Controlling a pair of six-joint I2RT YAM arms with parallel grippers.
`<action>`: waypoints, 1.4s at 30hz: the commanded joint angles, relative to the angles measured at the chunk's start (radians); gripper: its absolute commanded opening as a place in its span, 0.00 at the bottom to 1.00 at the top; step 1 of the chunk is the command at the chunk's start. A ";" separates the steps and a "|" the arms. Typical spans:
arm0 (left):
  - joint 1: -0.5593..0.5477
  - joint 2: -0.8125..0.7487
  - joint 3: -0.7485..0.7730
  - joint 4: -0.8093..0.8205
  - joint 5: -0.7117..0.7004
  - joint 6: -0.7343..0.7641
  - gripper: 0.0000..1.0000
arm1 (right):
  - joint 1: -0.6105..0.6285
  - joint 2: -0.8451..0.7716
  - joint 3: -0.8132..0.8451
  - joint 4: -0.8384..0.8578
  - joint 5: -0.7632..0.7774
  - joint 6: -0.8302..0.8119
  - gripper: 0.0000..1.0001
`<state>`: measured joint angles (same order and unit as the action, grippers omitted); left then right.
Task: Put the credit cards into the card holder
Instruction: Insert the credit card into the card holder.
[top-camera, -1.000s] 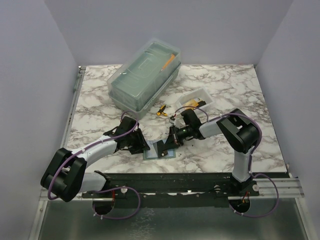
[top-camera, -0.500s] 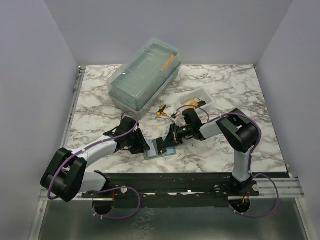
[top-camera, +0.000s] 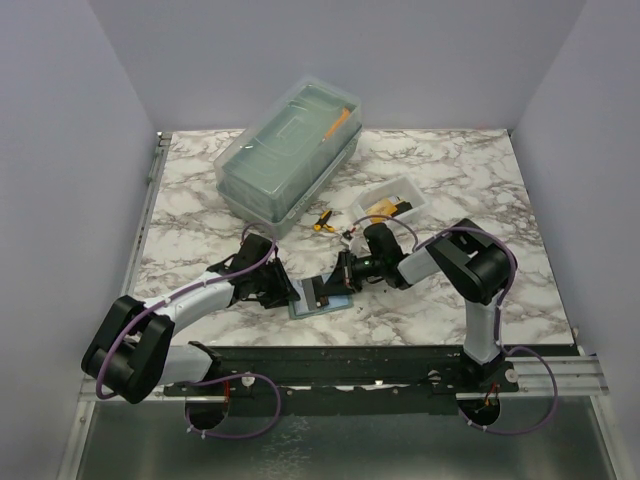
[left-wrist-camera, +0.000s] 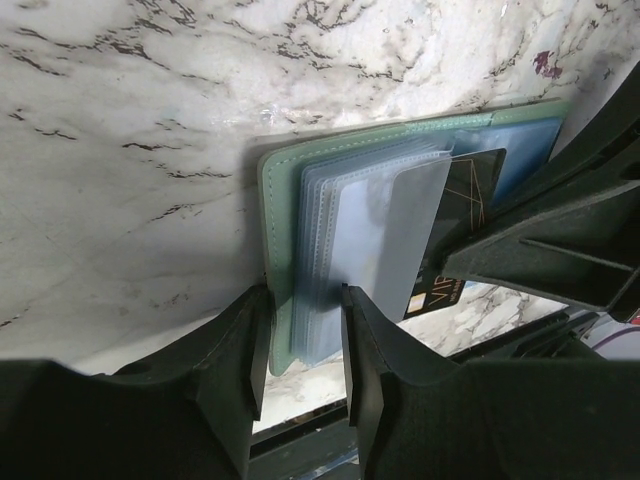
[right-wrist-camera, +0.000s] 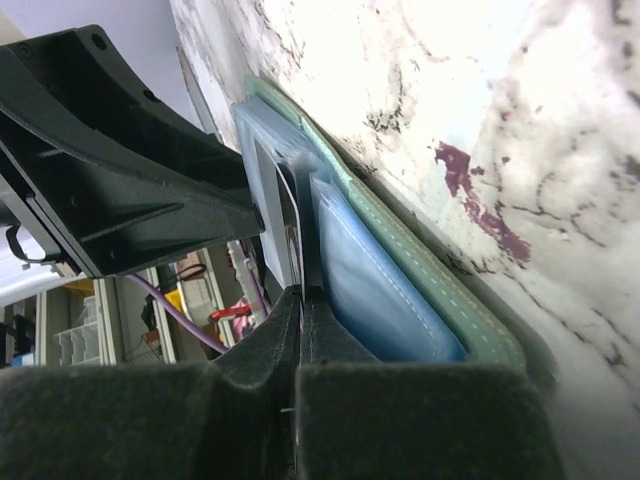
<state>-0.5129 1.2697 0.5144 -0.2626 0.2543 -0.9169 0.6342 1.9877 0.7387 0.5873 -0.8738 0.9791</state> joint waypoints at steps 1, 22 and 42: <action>-0.013 0.019 -0.025 0.029 0.039 -0.022 0.38 | 0.035 0.029 -0.028 0.096 0.122 0.062 0.00; 0.028 -0.130 -0.077 -0.015 -0.019 -0.077 0.49 | 0.085 -0.152 0.056 -0.410 0.333 -0.233 0.32; 0.043 -0.131 -0.076 0.056 0.022 -0.043 0.41 | 0.179 -0.114 0.135 -0.363 0.288 -0.243 0.21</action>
<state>-0.4610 1.1648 0.4198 -0.2260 0.2852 -0.9623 0.7937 1.8961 0.8742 0.2527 -0.6003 0.7742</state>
